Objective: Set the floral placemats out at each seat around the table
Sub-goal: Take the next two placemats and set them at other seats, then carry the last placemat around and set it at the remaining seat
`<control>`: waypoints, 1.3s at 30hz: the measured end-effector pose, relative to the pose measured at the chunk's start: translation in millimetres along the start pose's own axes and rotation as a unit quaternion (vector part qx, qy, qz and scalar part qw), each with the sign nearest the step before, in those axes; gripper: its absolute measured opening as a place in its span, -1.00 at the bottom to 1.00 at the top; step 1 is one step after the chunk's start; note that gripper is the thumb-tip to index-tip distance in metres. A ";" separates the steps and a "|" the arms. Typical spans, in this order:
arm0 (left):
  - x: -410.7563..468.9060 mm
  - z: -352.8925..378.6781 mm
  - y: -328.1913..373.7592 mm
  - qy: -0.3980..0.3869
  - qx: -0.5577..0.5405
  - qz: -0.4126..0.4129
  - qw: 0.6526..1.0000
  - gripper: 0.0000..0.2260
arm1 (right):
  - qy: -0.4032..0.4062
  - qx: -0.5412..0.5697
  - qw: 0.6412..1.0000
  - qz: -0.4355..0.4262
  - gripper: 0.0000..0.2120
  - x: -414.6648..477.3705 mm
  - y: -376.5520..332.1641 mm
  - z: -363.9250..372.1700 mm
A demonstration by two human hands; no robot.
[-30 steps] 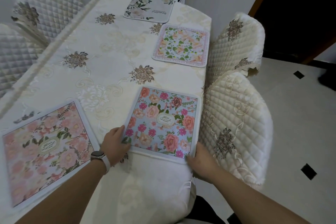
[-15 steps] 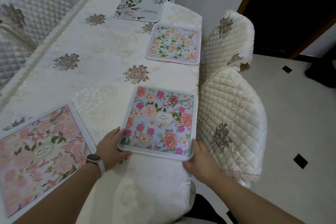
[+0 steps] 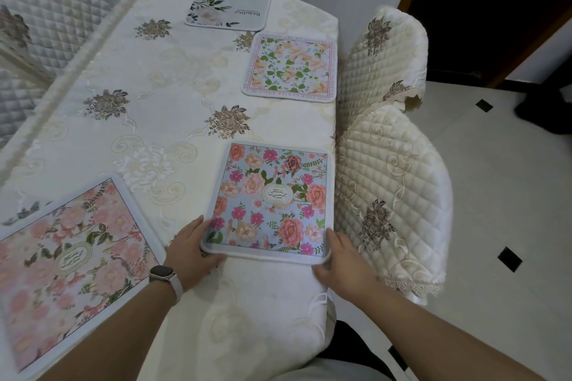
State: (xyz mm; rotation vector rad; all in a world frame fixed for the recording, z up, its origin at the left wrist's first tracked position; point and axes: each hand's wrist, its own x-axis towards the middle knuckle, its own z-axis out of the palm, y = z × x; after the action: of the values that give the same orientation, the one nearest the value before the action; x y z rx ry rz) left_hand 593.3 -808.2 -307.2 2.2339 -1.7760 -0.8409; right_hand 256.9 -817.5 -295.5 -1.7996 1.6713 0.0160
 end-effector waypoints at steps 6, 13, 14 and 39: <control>-1.9 -6.4 5.7 -0.025 0.020 0.002 0.999 -0.26 | -0.004 -0.022 1.000 0.001 -0.29 -2.8 -4.1 -4.3; -12.2 -36.2 25.1 0.056 0.026 0.072 0.995 -0.49 | 0.070 -0.078 0.994 -0.016 -0.57 -11.6 -16.3 -22.5; -16.2 -41.1 28.4 0.074 0.033 0.095 0.992 -0.51 | 0.088 -0.092 0.991 -0.026 -0.60 -13.3 -20.0 -26.2; -236.3 -85.6 12.3 0.257 0.190 -0.052 0.946 -0.67 | 0.104 -0.193 0.857 -0.466 -0.63 -45.5 -168.4 -21.0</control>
State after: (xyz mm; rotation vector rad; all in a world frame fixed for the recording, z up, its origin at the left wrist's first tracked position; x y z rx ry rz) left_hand 595.9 -608.3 -154.5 2.4827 -1.6681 0.1042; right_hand 389.6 -795.3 -182.5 -2.8402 0.7766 -0.2973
